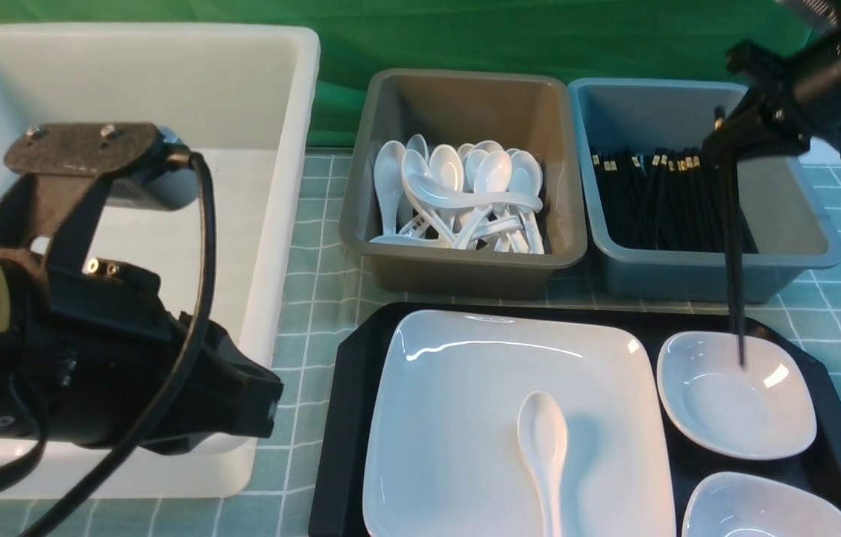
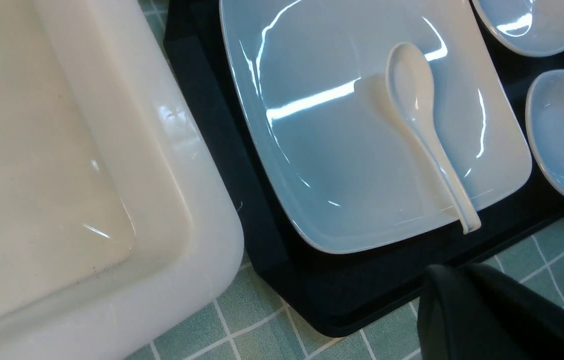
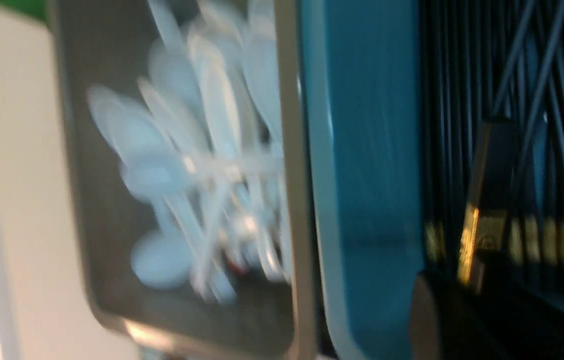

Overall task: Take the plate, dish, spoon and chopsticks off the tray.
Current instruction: Use the right arm to put the chopsticks into the small storage box on the right, then use the left arm to grab a soup spoon from the plate

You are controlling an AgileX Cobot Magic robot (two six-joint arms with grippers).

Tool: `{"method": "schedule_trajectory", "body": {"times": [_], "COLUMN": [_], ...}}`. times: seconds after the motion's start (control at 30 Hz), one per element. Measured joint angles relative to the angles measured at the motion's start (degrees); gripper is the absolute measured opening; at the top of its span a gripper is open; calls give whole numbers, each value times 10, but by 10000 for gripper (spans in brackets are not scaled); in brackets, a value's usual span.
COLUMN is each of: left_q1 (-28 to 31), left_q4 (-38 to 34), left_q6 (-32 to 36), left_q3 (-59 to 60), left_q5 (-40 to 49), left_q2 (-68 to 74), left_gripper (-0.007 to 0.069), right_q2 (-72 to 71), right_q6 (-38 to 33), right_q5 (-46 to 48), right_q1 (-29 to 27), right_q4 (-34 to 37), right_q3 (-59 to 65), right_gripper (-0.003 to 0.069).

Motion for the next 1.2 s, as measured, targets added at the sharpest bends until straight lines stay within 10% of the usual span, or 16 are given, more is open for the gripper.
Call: {"method": "schedule_trajectory", "body": {"times": [0.63, 1.03, 1.2], "left_q1": [0, -27, -91], "left_q4": [2, 2, 0], "left_q6": [-25, -8, -10], "left_q3": [0, -5, -45], "left_q5": [-18, 7, 4], "left_q2": [0, 94, 167], "left_gripper": [8, 8, 8], "right_q2": [153, 154, 120], "right_q6": [46, 14, 0], "right_q5": [-236, -133, -7], "right_q1": [-23, -8, -9], "right_q4": [11, -57, -136], "right_q3": [-144, -148, -173], "right_gripper": [77, 429, 405]}}
